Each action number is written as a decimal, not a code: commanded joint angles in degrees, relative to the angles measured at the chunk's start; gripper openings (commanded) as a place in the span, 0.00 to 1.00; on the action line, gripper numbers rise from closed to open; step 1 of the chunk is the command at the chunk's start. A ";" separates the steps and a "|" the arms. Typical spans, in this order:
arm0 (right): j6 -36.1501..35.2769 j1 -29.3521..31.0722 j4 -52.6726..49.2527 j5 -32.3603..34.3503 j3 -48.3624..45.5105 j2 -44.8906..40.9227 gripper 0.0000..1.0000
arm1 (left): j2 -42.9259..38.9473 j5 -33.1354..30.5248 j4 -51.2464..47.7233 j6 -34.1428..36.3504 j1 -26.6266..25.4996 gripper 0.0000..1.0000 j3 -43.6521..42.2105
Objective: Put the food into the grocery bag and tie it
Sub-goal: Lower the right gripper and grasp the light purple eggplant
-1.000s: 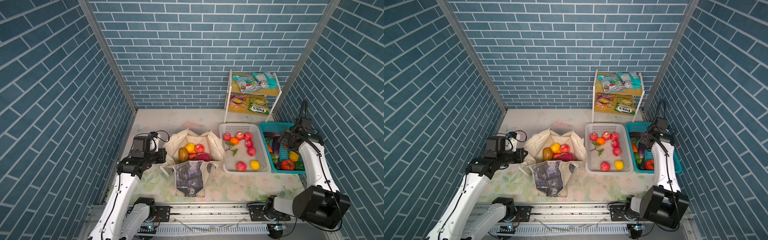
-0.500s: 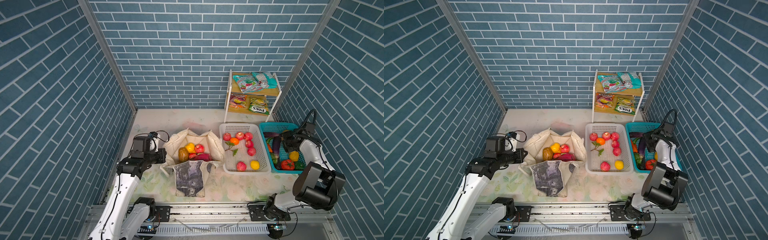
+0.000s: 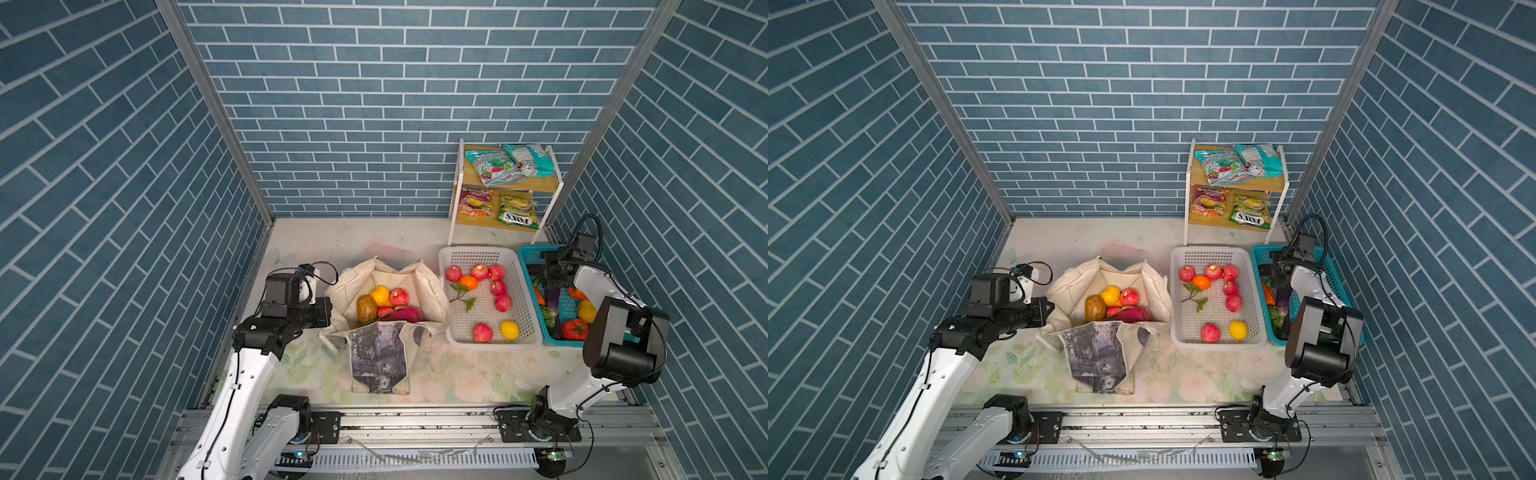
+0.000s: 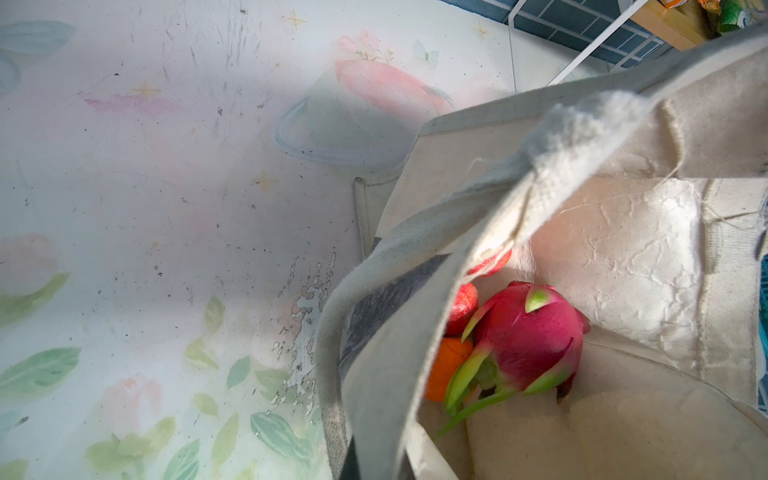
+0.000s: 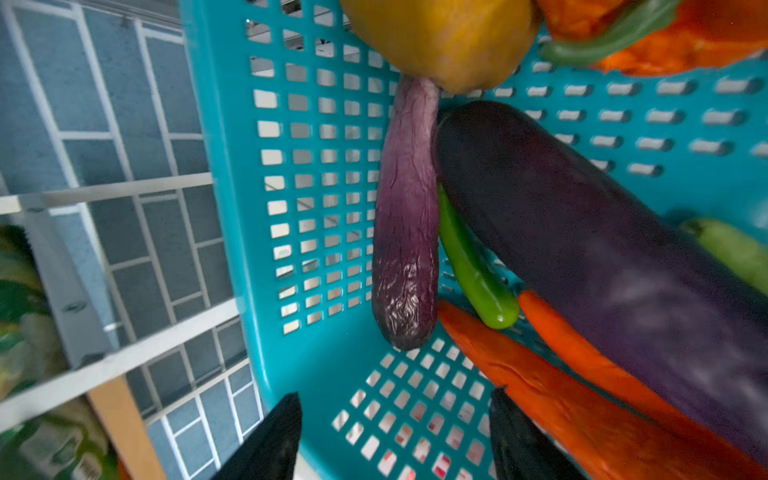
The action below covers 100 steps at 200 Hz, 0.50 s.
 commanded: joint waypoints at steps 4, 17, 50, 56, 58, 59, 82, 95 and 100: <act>6.35 0.38 2.77 2.56 1.40 3.27 0.73 | -0.70 -1.03 -0.55 0.73 0.00 0.00 -0.08; 6.67 0.38 3.37 2.56 1.94 4.54 0.73 | -0.60 -1.07 -0.55 0.73 -0.08 0.00 -0.08; 6.95 0.38 4.34 4.57 3.48 7.44 0.73 | -0.35 -1.07 -0.55 0.73 -0.09 0.00 -0.05; 6.95 0.34 4.43 4.66 3.82 8.02 0.73 | -0.40 -1.14 -0.55 0.73 -0.09 0.00 -0.08; 6.95 0.37 4.36 4.67 3.93 8.23 0.73 | -0.36 -1.16 -0.55 0.73 -0.04 0.00 -0.08; 6.95 0.33 4.33 4.67 3.98 8.32 0.73 | -0.35 -1.16 -0.55 0.73 -0.07 0.00 -0.08; 7.03 0.38 4.70 4.36 5.25 10.70 0.73 | -0.35 -1.21 -0.63 0.73 -0.09 0.00 -0.06; 7.37 0.40 5.01 4.62 5.74 11.82 0.73 | -0.30 -1.16 -0.63 0.72 -0.09 0.00 -0.03; 7.47 0.42 5.09 4.67 5.85 12.26 0.73 | -0.30 -1.16 -0.63 0.73 -0.09 0.00 -0.01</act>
